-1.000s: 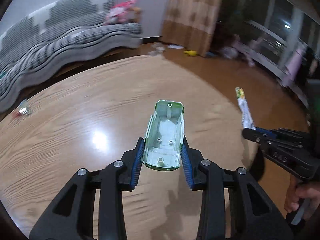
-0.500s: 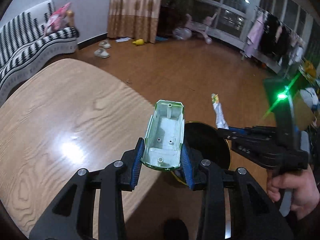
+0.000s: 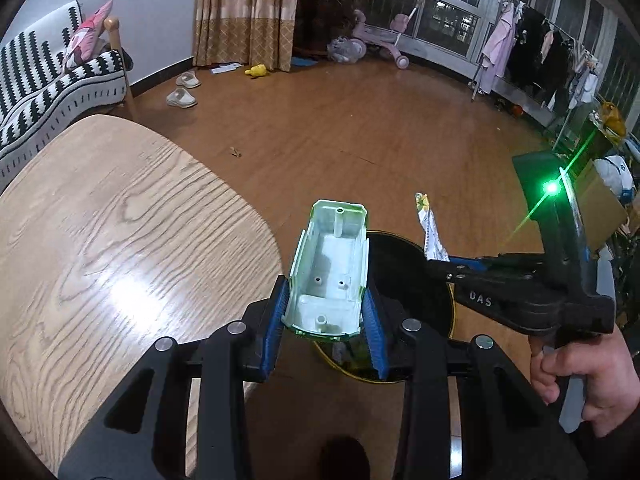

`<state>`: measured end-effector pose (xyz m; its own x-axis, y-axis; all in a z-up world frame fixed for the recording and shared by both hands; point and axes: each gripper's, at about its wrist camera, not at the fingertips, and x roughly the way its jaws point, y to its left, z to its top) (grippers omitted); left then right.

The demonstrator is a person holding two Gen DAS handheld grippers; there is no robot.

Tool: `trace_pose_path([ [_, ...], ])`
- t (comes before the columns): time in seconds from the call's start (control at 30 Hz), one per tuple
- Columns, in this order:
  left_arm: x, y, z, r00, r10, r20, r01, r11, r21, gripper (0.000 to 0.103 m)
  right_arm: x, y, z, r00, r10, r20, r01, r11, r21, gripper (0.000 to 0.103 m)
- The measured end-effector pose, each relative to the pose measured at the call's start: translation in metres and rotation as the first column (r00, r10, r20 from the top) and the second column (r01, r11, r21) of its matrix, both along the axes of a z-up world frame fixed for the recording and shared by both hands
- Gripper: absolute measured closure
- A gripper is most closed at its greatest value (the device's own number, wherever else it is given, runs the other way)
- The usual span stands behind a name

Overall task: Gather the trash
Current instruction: 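Carry the tray and wrapper strip over the bin and open both tools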

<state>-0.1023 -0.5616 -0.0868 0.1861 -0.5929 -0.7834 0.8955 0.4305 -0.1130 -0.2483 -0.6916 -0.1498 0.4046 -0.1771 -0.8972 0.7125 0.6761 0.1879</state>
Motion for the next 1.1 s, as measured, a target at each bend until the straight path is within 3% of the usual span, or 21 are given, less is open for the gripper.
trace_pose_path([
  [0.27,0.003,-0.005,-0.008,1.0,-0.016,-0.005,0.016,1.0,0.017,0.068,0.001,-0.006,0.0,1.0,-0.017,0.004,0.017,1.0,0.006,0.093],
  [0.33,0.0,-0.007,-0.009,1.0,-0.017,-0.007,0.017,1.0,0.022,0.068,0.0,-0.009,-0.001,1.0,-0.026,0.007,0.026,1.0,0.01,0.088],
  [0.37,0.0,-0.008,-0.01,1.0,-0.017,-0.006,0.017,1.0,0.025,0.068,-0.001,-0.01,0.0,0.999,-0.032,0.007,0.032,0.999,0.009,0.071],
  [0.4,0.001,-0.009,-0.011,1.0,-0.019,-0.007,0.019,0.999,0.027,0.068,-0.001,-0.012,0.0,0.999,-0.034,0.01,0.034,0.999,0.007,0.041],
  [0.43,0.001,-0.009,-0.012,1.0,-0.022,-0.011,0.022,0.999,0.029,0.068,-0.002,-0.011,0.003,0.999,-0.036,0.024,0.036,0.999,-0.003,0.033],
  [0.5,0.0,-0.011,-0.012,1.0,-0.025,-0.013,0.025,0.999,0.03,0.068,-0.002,-0.009,0.008,0.998,-0.039,0.039,0.04,0.999,-0.015,0.037],
  [0.73,-0.006,-0.022,-0.021,0.998,-0.049,-0.047,0.051,0.998,0.037,0.068,-0.017,-0.017,0.019,0.988,-0.126,0.087,0.13,0.991,-0.034,0.037],
  [0.97,-0.013,-0.045,-0.029,0.988,-0.107,-0.109,0.11,0.994,0.017,0.068,-0.045,-0.039,0.029,0.95,-0.266,0.161,0.271,0.962,-0.011,0.037],
  [1.0,-0.015,-0.051,-0.031,0.987,-0.113,-0.114,0.115,0.993,0.014,0.064,-0.048,-0.041,0.032,0.945,-0.28,0.17,0.286,0.958,-0.014,0.037],
  [1.03,-0.016,-0.055,-0.032,0.987,-0.113,-0.115,0.115,0.993,0.014,0.046,-0.052,-0.043,0.034,0.939,-0.294,0.177,0.302,0.953,-0.018,0.037],
  [1.1,-0.016,-0.059,-0.032,0.988,-0.107,-0.111,0.107,0.994,0.0,0.027,-0.054,-0.045,0.036,0.934,-0.308,0.181,0.317,0.948,-0.02,0.037],
])
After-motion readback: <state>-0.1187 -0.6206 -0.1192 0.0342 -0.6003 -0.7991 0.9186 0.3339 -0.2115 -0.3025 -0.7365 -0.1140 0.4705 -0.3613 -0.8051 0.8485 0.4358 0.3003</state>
